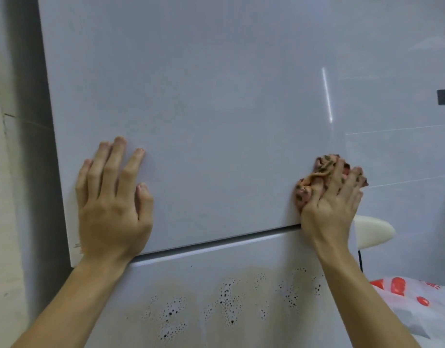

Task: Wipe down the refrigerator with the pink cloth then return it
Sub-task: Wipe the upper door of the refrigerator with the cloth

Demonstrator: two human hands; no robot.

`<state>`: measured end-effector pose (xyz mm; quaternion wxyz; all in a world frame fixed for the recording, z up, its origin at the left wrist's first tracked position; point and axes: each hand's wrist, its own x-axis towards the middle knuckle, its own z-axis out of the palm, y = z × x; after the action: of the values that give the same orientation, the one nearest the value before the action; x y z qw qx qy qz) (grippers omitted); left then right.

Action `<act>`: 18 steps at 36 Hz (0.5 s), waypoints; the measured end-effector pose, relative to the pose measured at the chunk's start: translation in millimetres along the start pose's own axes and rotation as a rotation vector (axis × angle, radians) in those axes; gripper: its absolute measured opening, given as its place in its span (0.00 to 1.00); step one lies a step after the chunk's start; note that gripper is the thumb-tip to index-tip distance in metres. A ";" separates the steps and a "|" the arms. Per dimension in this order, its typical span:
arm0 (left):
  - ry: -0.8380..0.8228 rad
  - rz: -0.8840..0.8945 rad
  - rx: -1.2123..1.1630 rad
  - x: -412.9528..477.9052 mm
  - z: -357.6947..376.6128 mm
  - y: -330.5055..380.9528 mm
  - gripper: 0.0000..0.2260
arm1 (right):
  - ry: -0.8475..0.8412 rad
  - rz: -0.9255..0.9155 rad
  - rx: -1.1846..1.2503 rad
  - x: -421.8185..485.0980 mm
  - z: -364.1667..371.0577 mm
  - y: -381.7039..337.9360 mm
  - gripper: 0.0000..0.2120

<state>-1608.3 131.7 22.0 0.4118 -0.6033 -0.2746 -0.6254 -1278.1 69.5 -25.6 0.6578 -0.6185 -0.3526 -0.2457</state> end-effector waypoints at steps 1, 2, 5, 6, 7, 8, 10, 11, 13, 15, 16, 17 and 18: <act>-0.003 -0.002 -0.001 -0.3 -0.5 -0.4 0.22 | 0.009 0.031 0.008 -3.0 3.6 -7.5 0.35; -0.008 -0.004 -0.002 -0.7 -0.9 -0.4 0.23 | 0.015 0.048 0.009 -6.5 7.5 -15.2 0.35; -0.024 -0.002 -0.004 -0.6 -2.0 0.4 0.23 | 0.027 -0.025 -0.015 -23.8 21.0 -44.1 0.35; -0.028 -0.004 -0.006 -0.2 -2.4 0.8 0.23 | 0.029 -0.075 -0.028 -31.7 26.7 -56.0 0.35; -0.031 -0.006 -0.009 0.2 -2.6 1.2 0.23 | 0.029 -0.130 -0.036 -40.3 32.6 -68.8 0.35; -0.032 -0.007 -0.011 0.3 -2.6 1.7 0.23 | 0.026 -0.183 -0.039 -49.8 38.2 -82.0 0.35; -0.031 -0.006 -0.014 -0.6 -2.1 2.0 0.23 | 0.013 -0.299 -0.015 -72.1 49.6 -106.4 0.34; -0.030 -0.001 -0.016 -0.8 -1.8 1.7 0.23 | 0.006 -0.367 0.002 -85.0 54.1 -117.6 0.34; -0.039 0.013 -0.019 -1.1 -2.4 0.7 0.24 | -0.029 -0.501 -0.002 -112.8 61.7 -135.4 0.34; -0.057 0.020 -0.026 -0.1 -4.3 -1.5 0.24 | -0.073 -0.612 -0.038 -133.2 65.8 -145.3 0.33; -0.063 0.020 -0.033 0.5 -5.4 -2.4 0.24 | -0.091 -0.653 -0.044 -137.0 66.4 -146.0 0.32; -0.066 0.018 -0.040 1.0 -6.3 -2.9 0.24 | -0.105 -0.685 -0.039 -136.4 65.7 -144.5 0.32; -0.066 0.017 -0.045 1.4 -6.9 -2.8 0.24 | -0.116 -0.714 -0.027 -132.7 63.8 -141.3 0.31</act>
<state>-1614.3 127.1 22.9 0.3943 -0.6348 -0.2687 -0.6077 -1479.3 101.4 -37.9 0.5013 -0.4779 -0.5798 -0.4292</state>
